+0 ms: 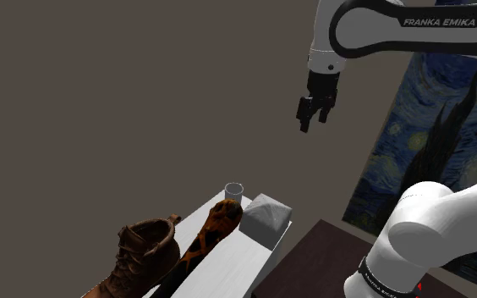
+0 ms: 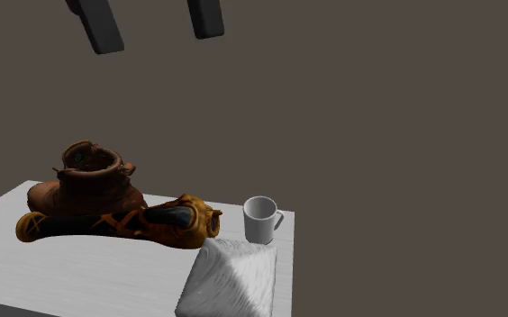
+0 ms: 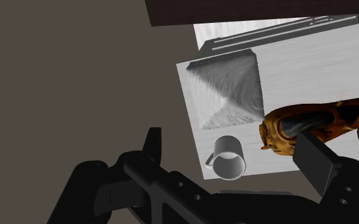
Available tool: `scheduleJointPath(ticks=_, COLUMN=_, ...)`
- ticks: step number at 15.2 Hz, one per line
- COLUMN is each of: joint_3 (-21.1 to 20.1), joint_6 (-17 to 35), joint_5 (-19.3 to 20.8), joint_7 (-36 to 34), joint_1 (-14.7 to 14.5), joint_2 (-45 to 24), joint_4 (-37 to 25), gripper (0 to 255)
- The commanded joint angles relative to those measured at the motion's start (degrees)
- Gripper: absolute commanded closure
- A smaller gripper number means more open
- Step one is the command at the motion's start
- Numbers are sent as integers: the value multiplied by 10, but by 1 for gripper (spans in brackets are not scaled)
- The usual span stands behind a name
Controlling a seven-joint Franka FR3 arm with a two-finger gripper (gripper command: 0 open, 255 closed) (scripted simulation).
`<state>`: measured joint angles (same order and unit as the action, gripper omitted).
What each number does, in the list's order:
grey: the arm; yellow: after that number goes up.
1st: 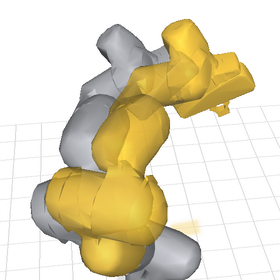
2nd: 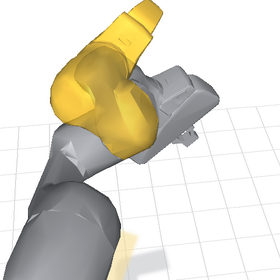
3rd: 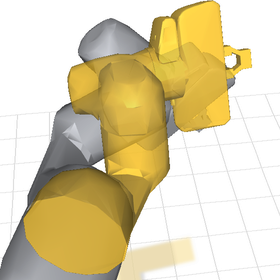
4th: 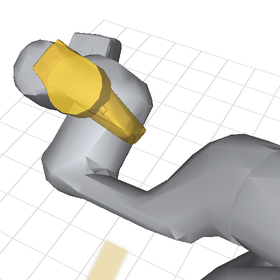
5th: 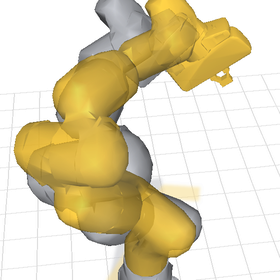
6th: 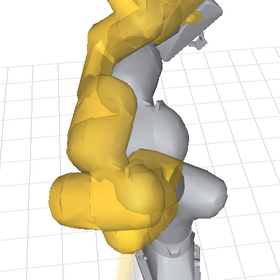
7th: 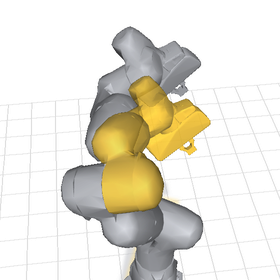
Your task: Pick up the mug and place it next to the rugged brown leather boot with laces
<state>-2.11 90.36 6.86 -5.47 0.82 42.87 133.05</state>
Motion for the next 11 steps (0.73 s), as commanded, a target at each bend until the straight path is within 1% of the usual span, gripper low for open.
scheduleJointPath(ticks=1, joint_3=0, joint_6=0, joint_5=0, joint_7=0, joint_1=0, joint_2=0, joint_4=0, gripper=0)
scheduleJointPath(ticks=6, joint_3=-1, joint_6=96, joint_5=-3, joint_7=-12, joint_1=-2, joint_2=-62, joint_4=37, gripper=0)
scheduleJointPath(ticks=11, joint_3=-3, joint_6=191, joint_5=-5, joint_7=-24, joint_1=-3, joint_2=-141, joint_4=54, gripper=0)
